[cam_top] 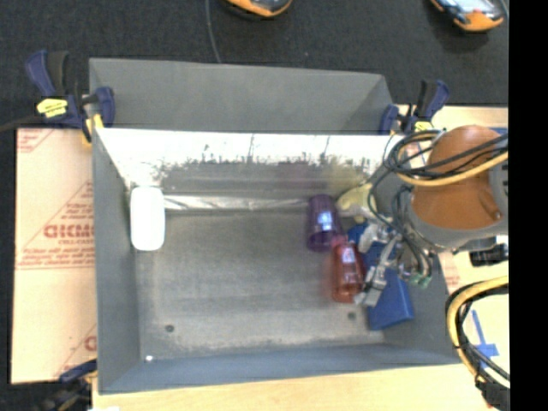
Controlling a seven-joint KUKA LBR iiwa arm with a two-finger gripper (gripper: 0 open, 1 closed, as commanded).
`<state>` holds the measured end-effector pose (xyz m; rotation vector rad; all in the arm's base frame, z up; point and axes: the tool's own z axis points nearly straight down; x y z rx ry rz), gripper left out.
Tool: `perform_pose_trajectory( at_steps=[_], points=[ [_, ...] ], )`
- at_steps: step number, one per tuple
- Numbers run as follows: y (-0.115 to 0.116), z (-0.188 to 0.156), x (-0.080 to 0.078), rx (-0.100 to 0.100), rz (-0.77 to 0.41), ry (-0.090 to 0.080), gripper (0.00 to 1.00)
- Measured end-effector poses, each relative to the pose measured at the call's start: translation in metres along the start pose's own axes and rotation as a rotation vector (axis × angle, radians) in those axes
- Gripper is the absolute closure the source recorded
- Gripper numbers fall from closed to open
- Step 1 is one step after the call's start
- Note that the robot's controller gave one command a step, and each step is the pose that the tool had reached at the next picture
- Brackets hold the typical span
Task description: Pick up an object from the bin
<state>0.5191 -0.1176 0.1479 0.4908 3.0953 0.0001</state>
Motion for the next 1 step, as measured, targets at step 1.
perform_pose_trajectory(
  at_steps=[1],
  points=[
    [0.001, 0.0142, 0.0175, 0.002, -0.057, -0.002, 0.0]
  ],
)
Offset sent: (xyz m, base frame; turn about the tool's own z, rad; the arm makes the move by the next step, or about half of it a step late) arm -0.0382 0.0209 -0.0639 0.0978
